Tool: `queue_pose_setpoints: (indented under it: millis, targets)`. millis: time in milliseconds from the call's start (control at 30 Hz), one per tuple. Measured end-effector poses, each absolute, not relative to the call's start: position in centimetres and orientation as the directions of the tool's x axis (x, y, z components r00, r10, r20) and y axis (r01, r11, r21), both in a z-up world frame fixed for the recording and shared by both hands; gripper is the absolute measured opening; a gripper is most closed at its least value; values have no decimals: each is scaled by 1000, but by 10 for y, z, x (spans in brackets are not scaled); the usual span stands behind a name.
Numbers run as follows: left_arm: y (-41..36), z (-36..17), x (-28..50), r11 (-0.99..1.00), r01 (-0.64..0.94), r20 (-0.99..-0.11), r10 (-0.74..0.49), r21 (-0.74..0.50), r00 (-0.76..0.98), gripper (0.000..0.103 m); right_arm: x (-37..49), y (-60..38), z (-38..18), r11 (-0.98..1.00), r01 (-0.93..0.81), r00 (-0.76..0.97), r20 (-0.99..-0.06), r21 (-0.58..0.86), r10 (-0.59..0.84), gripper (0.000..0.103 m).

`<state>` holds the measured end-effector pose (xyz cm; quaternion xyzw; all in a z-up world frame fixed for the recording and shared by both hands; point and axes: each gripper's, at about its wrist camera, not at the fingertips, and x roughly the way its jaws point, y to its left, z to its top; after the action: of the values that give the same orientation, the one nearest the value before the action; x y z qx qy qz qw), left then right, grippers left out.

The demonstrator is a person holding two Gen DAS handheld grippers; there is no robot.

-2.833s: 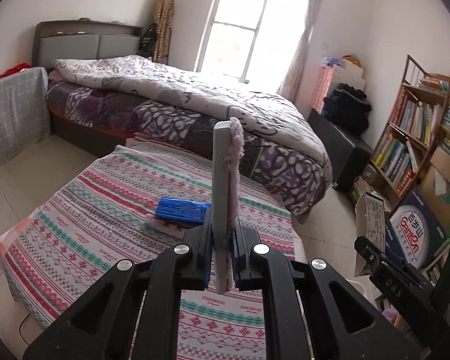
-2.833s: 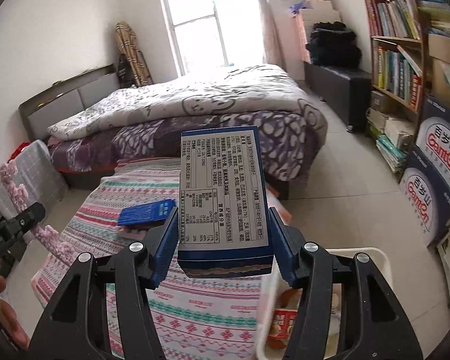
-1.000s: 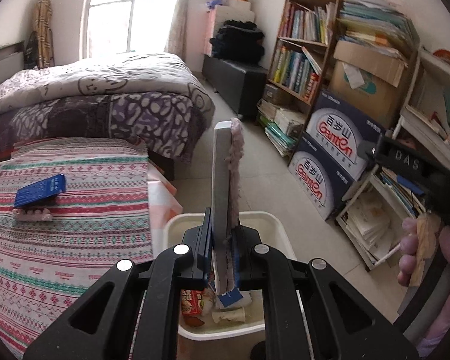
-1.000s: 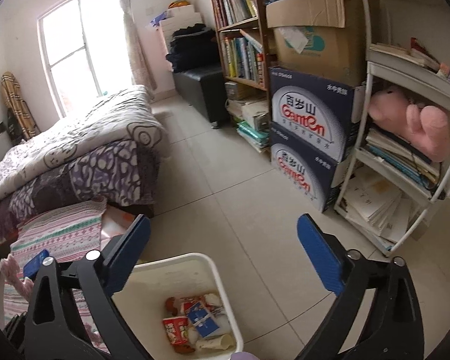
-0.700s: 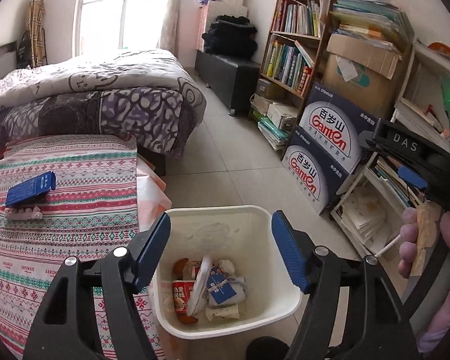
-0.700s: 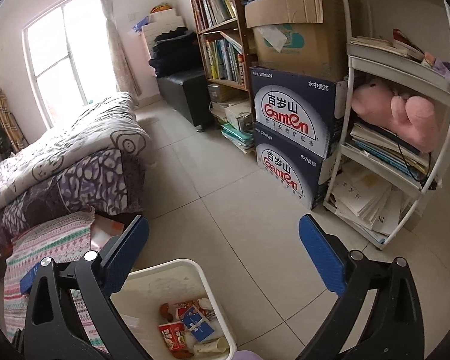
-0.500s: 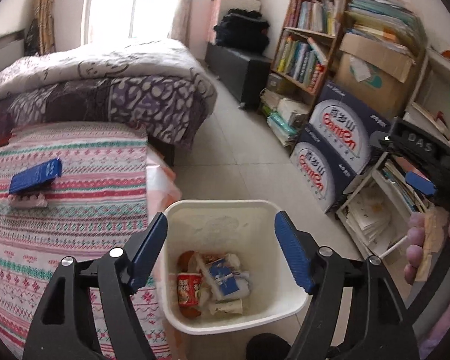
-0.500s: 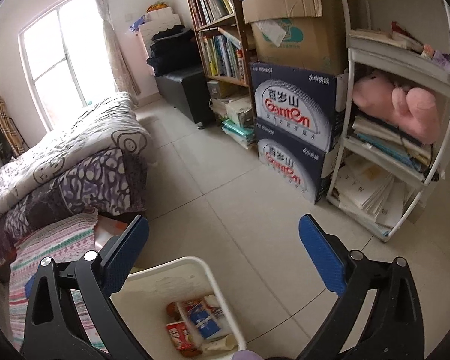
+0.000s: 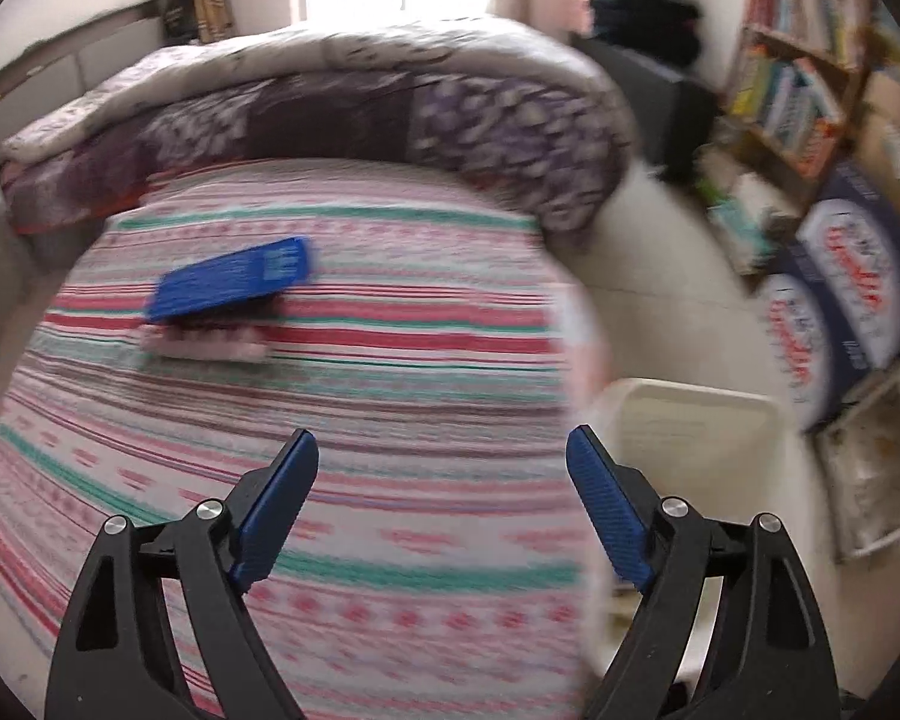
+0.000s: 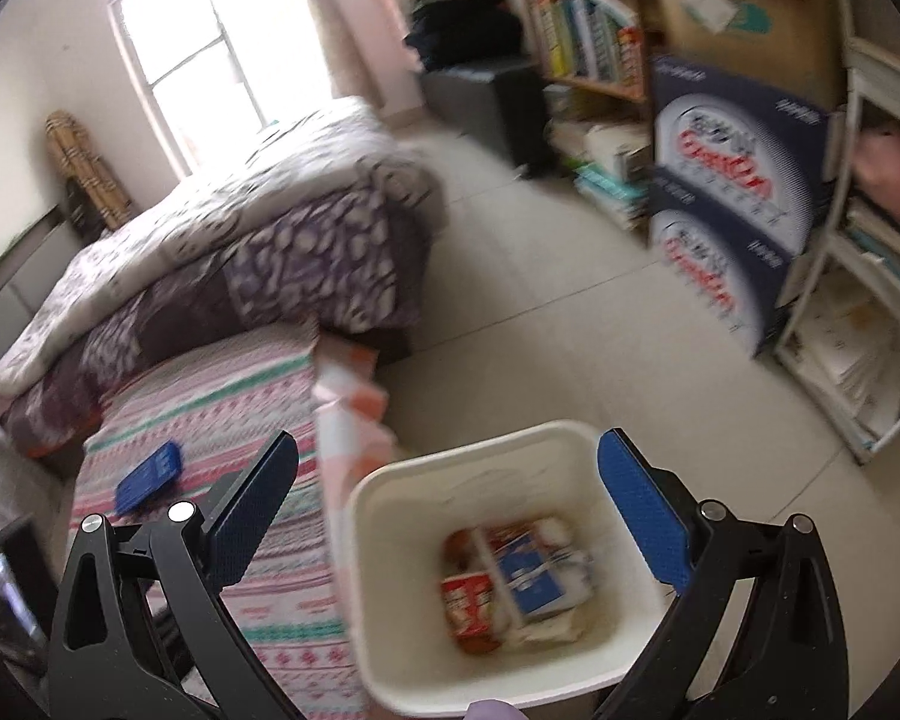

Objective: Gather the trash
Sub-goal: 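Move the left tool to the blanket and grasp the blue cardboard box, then grasp the pink fuzzy strip with the right tool while left holds the blue box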

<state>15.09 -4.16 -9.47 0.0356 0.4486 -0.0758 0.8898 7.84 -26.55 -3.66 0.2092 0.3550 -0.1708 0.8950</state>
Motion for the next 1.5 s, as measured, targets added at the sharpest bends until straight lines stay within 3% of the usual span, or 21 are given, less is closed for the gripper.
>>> queue_pose_setpoints:
  millis: [167,333,533,700,767,833,1033,1133,1500]
  targets:
    - [-9,-106,202,951,201,-800,71,234,596,83,95,-251,-44,855,414,676,-735,312,-59,96]
    - [1,-134,259,809,363,-796,199,463,572,87,114,-236,-55,862,388,645,-764,325,-2,96]
    - [24,-173,315,746,428,-815,261,510,518,87,135,-220,-68,871,375,612,-790,316,23,96]
    - [72,-177,352,839,383,-873,199,386,444,87,148,-194,-80,906,325,579,-815,270,35,96]
    - [92,-176,361,873,350,-890,178,340,421,82,151,-184,-85,920,301,564,-825,251,41,96]
    - [108,-174,361,898,323,-898,150,299,414,63,154,-174,-90,932,271,547,-835,242,58,96]
    - [174,-147,337,989,130,-894,1,66,448,26,158,-142,-101,970,173,529,-847,169,53,96]
    - [209,-130,307,998,44,-865,-53,-35,499,20,161,-118,-103,990,79,541,-839,118,57,96]
    - [281,-99,194,989,26,-833,-138,-147,536,20,239,21,-125,916,-401,505,-836,-7,214,92]
